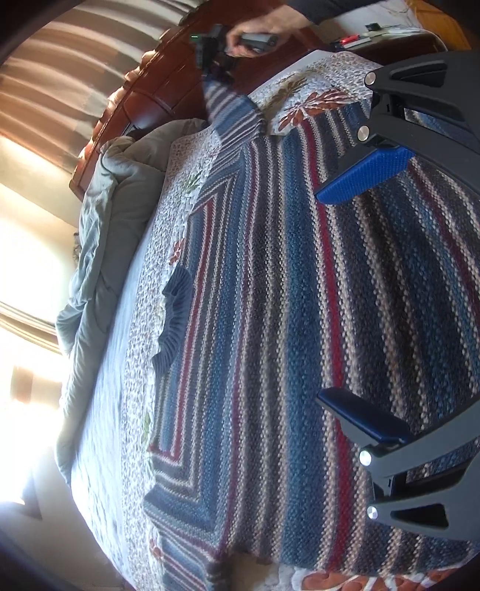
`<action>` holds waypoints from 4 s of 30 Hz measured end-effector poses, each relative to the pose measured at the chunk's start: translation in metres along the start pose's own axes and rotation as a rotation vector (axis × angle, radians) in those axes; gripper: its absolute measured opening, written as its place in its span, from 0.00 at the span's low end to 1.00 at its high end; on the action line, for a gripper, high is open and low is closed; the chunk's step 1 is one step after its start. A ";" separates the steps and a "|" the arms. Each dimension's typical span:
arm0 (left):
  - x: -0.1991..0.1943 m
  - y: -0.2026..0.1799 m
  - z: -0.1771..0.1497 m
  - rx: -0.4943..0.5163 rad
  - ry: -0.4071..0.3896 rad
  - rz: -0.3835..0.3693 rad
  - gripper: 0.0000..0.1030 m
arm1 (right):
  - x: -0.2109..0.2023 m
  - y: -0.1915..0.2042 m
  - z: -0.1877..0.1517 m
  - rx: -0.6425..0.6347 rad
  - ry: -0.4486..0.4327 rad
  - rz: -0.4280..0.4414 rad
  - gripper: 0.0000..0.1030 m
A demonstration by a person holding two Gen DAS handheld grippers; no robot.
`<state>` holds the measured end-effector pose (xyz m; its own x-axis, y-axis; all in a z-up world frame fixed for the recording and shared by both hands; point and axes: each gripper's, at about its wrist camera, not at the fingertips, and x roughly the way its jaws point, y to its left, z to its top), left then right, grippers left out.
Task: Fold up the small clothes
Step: 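Reach the right tool to a sweater sleeve cuff and grasp it, then lift the sleeve with the right tool, fold it across the body, release, then grasp the folded sleeve's ribbed cuff with the left tool, then lay the cuff flat on the body and open the left tool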
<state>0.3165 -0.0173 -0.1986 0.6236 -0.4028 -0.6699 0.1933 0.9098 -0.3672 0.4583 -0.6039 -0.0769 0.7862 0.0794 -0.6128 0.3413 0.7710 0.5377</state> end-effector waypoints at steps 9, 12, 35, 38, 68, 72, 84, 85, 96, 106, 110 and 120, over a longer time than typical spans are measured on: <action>-0.018 0.013 0.005 0.021 -0.039 0.000 0.97 | -0.010 0.126 -0.028 -0.197 0.016 0.075 0.09; -0.022 0.019 0.009 0.010 -0.047 -0.004 0.97 | -0.007 0.161 -0.042 -0.263 0.028 0.088 0.09; -0.050 0.068 0.025 -0.126 -0.109 -0.021 0.96 | 0.108 0.327 -0.323 -1.116 0.164 -0.191 0.09; -0.050 0.076 0.027 -0.150 -0.104 -0.019 0.96 | 0.126 0.332 -0.375 -1.244 0.195 -0.218 0.08; 0.134 0.080 0.110 -0.626 0.187 -0.231 0.96 | 0.036 0.206 -0.357 -0.296 0.304 0.314 0.68; 0.139 0.076 0.111 -0.594 0.176 -0.190 0.96 | 0.022 0.213 -0.352 -0.368 0.246 0.301 0.68; 0.136 0.062 0.115 -0.465 0.174 -0.018 0.30 | 0.013 0.204 -0.340 -0.373 0.201 0.273 0.71; 0.135 0.064 0.115 -0.471 0.167 -0.019 0.21 | 0.013 0.203 -0.341 -0.372 0.204 0.274 0.71; 0.104 0.060 0.142 -0.377 0.103 -0.058 0.08 | 0.019 0.208 -0.344 -0.399 0.208 0.269 0.71; 0.068 0.090 0.169 -0.299 0.071 -0.079 0.08 | 0.023 0.213 -0.349 -0.417 0.224 0.269 0.71; 0.066 0.120 0.156 -0.355 0.070 -0.088 0.08 | 0.025 0.213 -0.350 -0.414 0.230 0.267 0.71; 0.091 0.161 0.118 -0.419 0.156 -0.046 0.08 | 0.027 0.214 -0.353 -0.423 0.240 0.266 0.72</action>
<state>0.4932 0.1046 -0.2427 0.4934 -0.4811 -0.7247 -0.1253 0.7851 -0.6065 0.3712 -0.2141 -0.1830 0.6609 0.4093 -0.6290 -0.1285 0.8875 0.4425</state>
